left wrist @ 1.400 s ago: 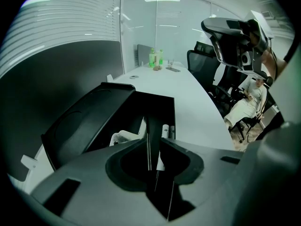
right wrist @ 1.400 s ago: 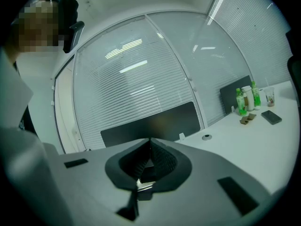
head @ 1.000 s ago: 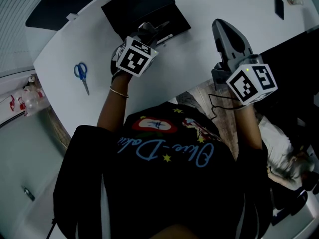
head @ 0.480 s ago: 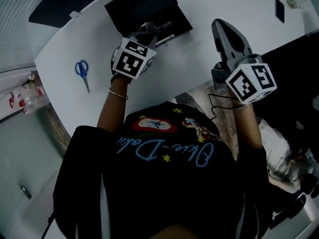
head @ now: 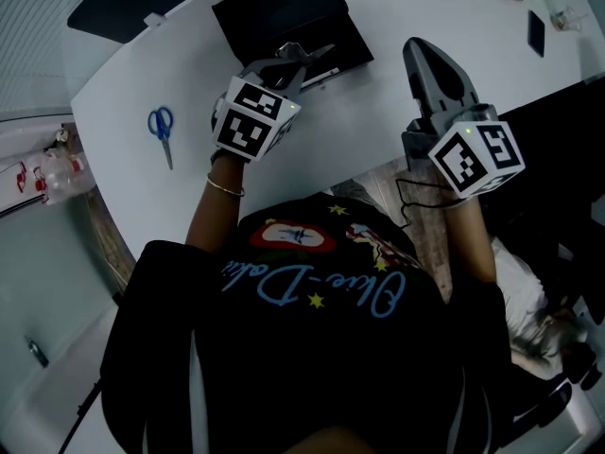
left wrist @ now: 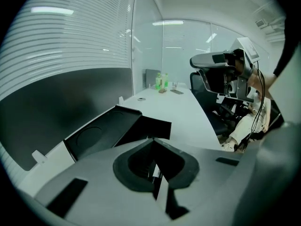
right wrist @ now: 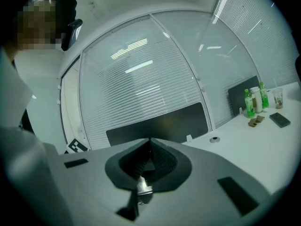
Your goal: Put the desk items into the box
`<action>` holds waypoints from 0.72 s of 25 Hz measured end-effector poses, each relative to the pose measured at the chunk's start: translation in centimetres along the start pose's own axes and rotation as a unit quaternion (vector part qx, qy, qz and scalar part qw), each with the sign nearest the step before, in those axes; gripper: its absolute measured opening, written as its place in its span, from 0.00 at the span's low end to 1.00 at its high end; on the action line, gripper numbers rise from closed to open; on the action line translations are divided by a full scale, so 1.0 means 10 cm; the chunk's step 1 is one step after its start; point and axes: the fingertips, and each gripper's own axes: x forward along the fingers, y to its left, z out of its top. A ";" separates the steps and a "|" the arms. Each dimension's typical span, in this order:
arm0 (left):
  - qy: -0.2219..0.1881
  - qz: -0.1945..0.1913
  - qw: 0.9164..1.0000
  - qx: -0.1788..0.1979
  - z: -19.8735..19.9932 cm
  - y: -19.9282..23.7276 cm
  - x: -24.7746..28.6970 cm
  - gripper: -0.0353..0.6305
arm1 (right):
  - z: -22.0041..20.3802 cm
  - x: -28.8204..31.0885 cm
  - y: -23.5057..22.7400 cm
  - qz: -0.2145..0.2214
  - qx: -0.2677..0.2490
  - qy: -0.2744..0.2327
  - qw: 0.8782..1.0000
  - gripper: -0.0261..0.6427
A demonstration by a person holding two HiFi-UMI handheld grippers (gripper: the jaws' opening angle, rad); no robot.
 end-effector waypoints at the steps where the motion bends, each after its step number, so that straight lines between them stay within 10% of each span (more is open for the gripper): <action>1: -0.003 0.002 1.000 0.001 0.02 0.00 -0.02 0.06 | 0.00 0.01 0.01 0.002 -0.001 0.000 1.000 0.06; 18: -0.064 0.058 0.996 0.000 0.34 0.11 -0.57 0.06 | -0.02 0.20 0.23 0.049 -0.010 0.012 0.999 0.06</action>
